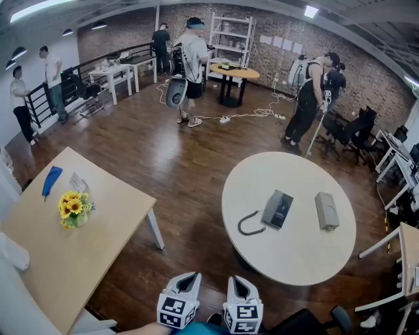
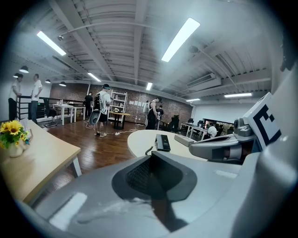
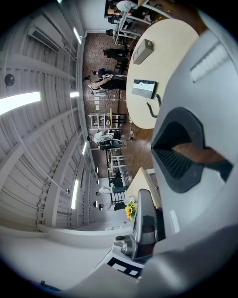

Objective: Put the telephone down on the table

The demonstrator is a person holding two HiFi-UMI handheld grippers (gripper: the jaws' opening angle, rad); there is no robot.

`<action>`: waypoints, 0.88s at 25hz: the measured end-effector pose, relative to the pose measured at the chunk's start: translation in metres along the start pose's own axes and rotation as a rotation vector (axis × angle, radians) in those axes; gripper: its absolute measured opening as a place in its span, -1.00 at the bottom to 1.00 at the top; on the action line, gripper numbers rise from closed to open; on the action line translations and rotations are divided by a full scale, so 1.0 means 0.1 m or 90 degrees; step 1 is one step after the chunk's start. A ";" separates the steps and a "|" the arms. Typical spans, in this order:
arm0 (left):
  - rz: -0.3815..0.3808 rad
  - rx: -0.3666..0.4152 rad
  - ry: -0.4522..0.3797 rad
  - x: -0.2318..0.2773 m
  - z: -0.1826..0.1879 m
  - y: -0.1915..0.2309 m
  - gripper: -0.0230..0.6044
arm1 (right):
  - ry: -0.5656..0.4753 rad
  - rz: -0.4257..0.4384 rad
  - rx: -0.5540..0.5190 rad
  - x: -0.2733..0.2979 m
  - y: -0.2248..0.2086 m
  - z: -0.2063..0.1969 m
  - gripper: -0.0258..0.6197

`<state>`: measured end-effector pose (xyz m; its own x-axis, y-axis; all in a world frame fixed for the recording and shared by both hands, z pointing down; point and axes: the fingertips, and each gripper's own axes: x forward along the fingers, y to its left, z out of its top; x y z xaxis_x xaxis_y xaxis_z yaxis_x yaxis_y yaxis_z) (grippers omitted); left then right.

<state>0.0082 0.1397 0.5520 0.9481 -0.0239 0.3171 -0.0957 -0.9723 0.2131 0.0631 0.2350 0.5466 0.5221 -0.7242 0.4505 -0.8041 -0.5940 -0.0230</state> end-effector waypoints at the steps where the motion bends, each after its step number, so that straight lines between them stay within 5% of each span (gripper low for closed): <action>1: 0.000 0.000 0.000 0.01 0.01 -0.02 -0.88 | -0.001 0.001 -0.001 0.00 -0.01 0.00 -0.94; 22: 0.032 0.029 -0.005 0.28 0.08 -0.53 -0.88 | -0.035 0.023 0.017 -0.12 -0.61 -0.08 -0.94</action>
<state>0.0425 0.1886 0.5426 0.9449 -0.0749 0.3187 -0.1298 -0.9794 0.1547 0.1034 0.2827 0.5498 0.5081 -0.7629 0.3999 -0.8152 -0.5758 -0.0627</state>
